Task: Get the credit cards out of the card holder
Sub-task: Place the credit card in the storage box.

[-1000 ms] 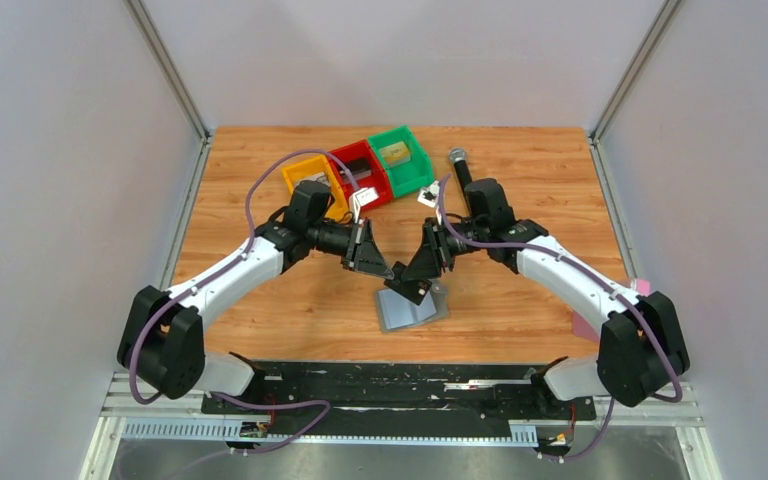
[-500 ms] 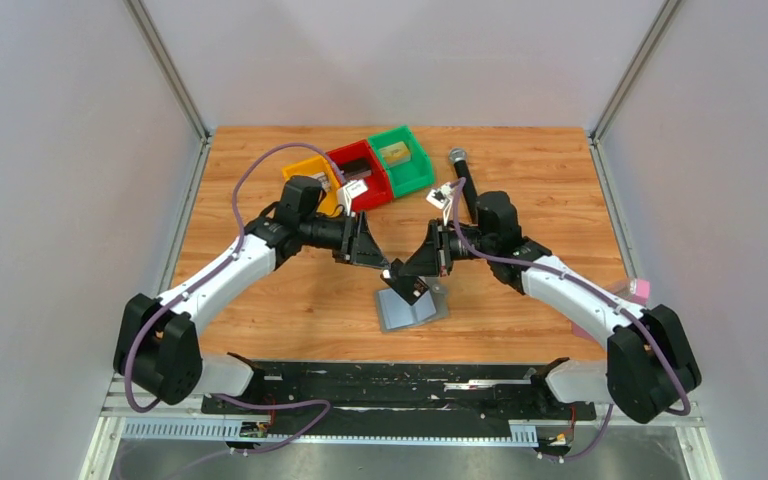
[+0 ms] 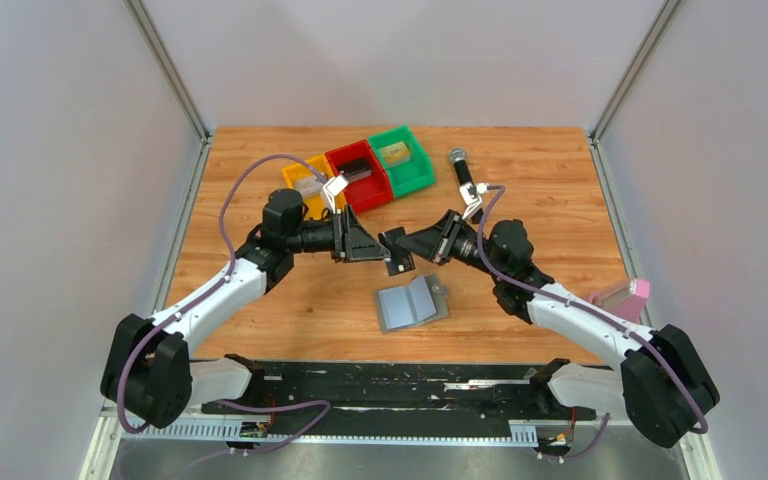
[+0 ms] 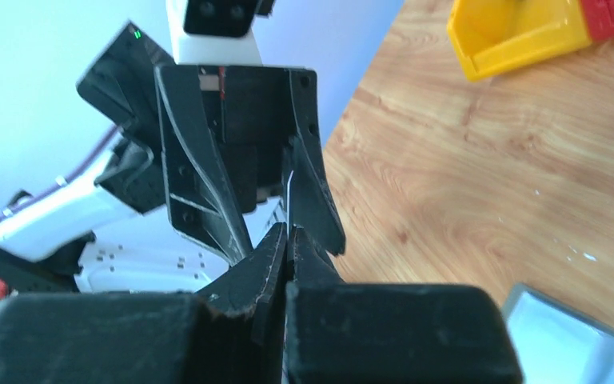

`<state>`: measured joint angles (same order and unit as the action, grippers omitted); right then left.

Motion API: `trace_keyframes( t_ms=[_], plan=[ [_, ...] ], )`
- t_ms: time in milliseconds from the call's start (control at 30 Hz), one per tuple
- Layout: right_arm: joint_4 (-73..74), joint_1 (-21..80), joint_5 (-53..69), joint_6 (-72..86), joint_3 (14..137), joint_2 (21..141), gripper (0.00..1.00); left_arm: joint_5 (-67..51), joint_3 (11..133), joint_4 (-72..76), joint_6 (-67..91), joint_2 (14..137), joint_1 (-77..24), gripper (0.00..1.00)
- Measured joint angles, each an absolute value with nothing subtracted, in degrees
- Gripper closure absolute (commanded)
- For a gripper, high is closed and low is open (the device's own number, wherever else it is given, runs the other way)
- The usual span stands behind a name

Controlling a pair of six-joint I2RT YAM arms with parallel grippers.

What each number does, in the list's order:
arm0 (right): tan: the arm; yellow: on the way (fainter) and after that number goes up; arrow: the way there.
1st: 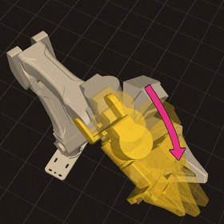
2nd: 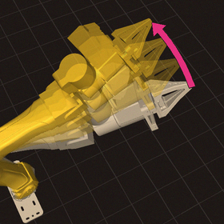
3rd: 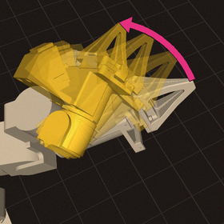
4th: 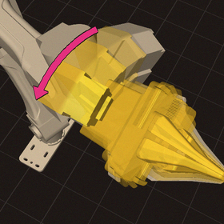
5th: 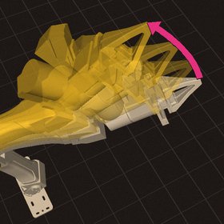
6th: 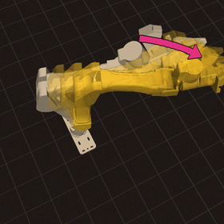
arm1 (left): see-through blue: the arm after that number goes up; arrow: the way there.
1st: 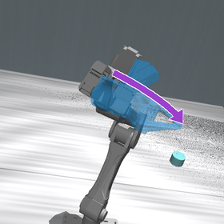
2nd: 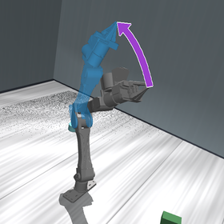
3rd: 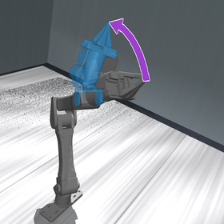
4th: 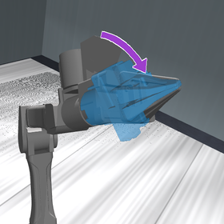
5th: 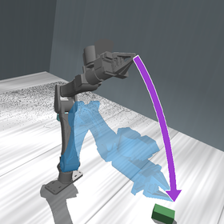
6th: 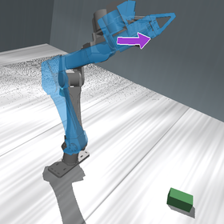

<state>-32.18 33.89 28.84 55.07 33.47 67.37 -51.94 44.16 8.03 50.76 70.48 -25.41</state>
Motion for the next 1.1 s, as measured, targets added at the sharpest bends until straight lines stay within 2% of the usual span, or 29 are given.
trace_keyframes(
  t_ms=[133, 200, 233, 267, 333, 400, 633, 733, 867, 1100],
  plan=[
    [-34.61, 37.12, 20.45, 57.84, 33.47, 66.85, 1.00, -52.03, 42.37, 15.14, 55.68, 70.50, -25.41, 0.41],
    [-35.88, 38.20, 17.04, 59.22, 33.39, 66.81, 1.00, -52.29, 42.26, 18.39, 57.80, 70.59, -25.41, 0.51],
    [-36.32, 38.50, 16.05, 59.68, 33.32, 66.81, 1.00, -52.38, 42.26, 19.18, 58.33, 70.61, -25.41, 0.63],
    [-36.80, 38.68, 15.31, 60.05, 33.26, 66.81, 0.99, -52.45, 42.26, 20.12, 58.85, 70.61, -25.41, 0.70],
    [-37.47, 38.83, 14.39, 60.60, 33.19, 66.81, 0.89, -52.62, 42.24, 21.78, 59.92, 70.61, -25.41, 0.89],
    [-38.02, 38.83, 14.61, 60.55, 33.12, 66.83, 0.80, -52.84, 42.15, 22.98, 60.80, 70.61, -25.41, 0.98],
    [-36.60, 35.11, 24.99, 54.59, 33.15, 67.18, 0.57, -54.46, 42.04, 24.21, 61.19, 70.72, -25.41, 1.00],
    [-33.34, 30.70, 31.57, 50.33, 33.76, 66.96, 0.52, -55.46, 42.06, 22.76, 59.92, 70.72, -25.41, 1.00],
    [-20.71, 26.59, 42.09, 40.01, 41.19, 67.92, 0.52, -58.19, 43.38, 17.41, 56.64, 71.02, -25.41, 1.00],
    [-8.05, 23.38, 58.19, 27.35, 53.41, 72.60, 0.60, -61.10, 48.42, 4.38, 47.51, 71.02, -25.41, 1.00]
  ],
)
